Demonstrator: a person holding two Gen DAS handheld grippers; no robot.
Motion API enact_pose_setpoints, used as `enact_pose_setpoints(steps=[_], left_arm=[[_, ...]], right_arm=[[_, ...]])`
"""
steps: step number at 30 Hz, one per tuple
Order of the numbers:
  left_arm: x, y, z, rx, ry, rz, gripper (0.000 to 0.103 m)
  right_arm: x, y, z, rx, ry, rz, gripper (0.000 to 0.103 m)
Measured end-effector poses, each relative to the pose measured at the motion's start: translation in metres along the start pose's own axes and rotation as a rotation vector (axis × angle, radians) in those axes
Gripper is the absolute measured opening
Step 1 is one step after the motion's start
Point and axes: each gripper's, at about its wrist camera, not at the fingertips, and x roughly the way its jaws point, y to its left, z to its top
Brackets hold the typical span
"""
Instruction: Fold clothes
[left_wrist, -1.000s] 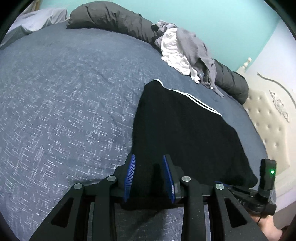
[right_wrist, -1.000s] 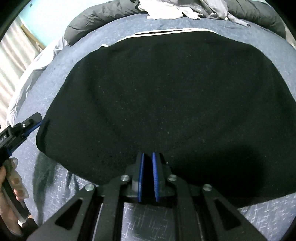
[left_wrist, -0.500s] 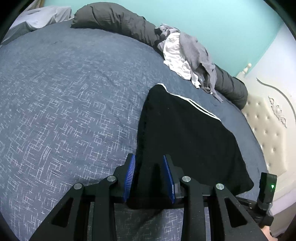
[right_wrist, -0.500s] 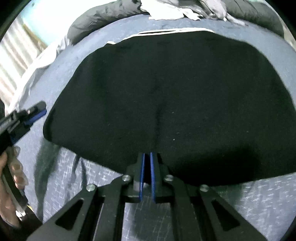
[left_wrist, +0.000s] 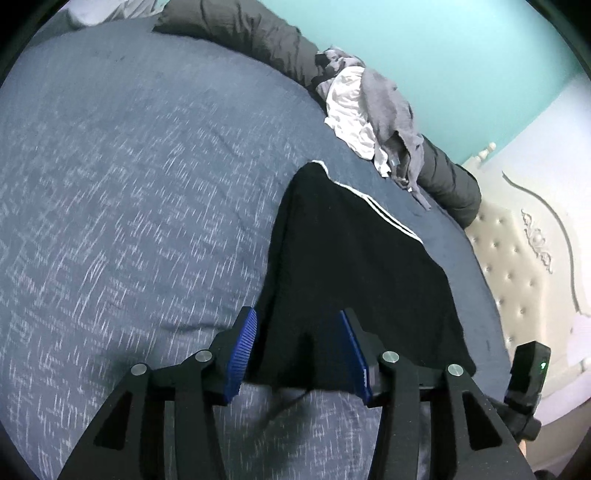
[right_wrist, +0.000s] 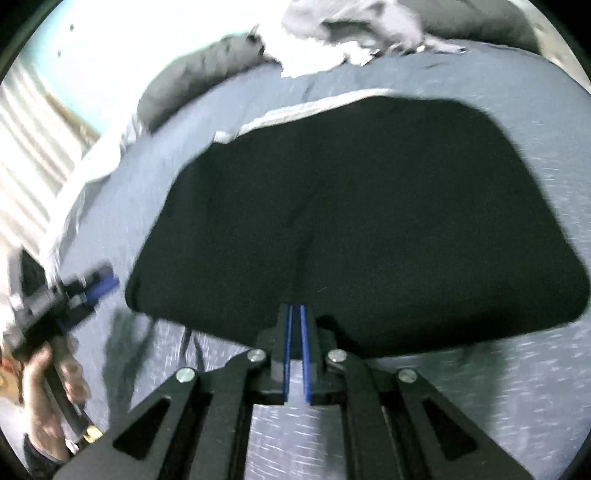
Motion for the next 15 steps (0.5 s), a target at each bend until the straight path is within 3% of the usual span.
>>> enact_pose_setpoints(steps=[2, 4, 8, 15], left_arm=[[-0.001, 0.003, -0.003, -0.015, 0.014, -0.007, 0.053], [-0.001, 0.005, -0.006, -0.032, 0.028, -0.013, 0.064], [0.006, 0.008, -0.012, -0.042, 0.062, -0.005, 0.065], [0.028, 0.021, -0.021, -0.112, 0.106, -0.007, 0.065]], right_arm=[[-0.018, -0.022, 0.002, 0.032, -0.037, -0.008, 0.004], [-0.026, -0.033, 0.003, 0.06, -0.068, -0.021, 0.004], [-0.039, -0.071, 0.0, 0.135, -0.094, -0.027, 0.004], [-0.052, -0.087, -0.005, 0.165, -0.104, -0.012, 0.004]])
